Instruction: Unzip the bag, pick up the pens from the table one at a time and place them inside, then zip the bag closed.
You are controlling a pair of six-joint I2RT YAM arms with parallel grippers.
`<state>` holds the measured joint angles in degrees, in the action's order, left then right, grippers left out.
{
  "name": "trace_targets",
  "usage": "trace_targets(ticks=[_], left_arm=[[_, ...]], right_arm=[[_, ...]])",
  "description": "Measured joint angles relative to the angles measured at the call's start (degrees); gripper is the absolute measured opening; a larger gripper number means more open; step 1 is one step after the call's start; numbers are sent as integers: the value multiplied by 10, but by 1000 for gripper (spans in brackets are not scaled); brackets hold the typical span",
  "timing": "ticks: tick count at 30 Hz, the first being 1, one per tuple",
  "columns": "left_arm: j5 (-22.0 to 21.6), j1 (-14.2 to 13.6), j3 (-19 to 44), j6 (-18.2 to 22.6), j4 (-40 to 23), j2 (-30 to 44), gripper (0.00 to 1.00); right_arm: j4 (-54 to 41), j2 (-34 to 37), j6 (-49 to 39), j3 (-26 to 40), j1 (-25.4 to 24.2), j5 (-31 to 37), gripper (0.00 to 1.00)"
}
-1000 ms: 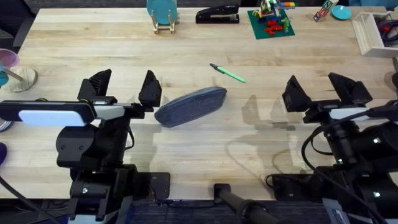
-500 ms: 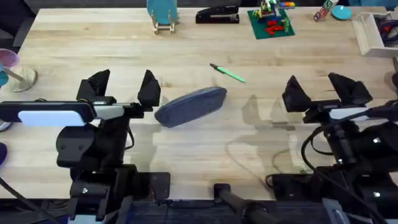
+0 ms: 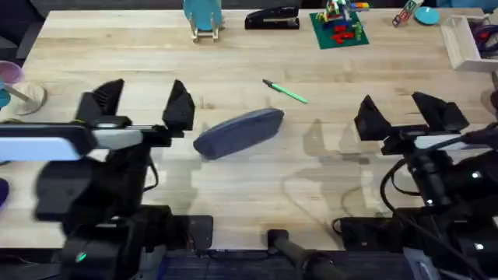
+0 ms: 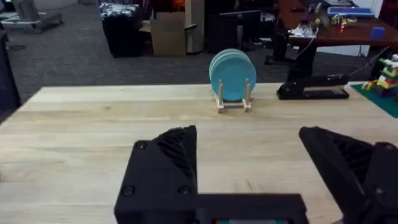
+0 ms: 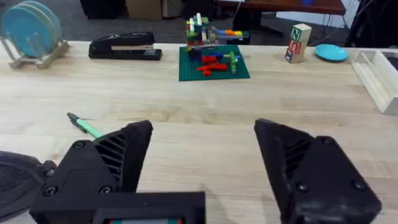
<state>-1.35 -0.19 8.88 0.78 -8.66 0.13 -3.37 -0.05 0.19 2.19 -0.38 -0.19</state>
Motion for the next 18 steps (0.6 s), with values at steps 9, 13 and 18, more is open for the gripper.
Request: trace_targets(ticks=[9,13,18], left_arm=[[4,0,142,12,-117,55,993],[32,0,194,21,-148,88,993],[77,0,253,32,-182,134,993]], right_arm=[[-79,16,6,87,0,0,997],[-93,57,7,132,0,0,997],[-95,134,9,203,0,0,995]])
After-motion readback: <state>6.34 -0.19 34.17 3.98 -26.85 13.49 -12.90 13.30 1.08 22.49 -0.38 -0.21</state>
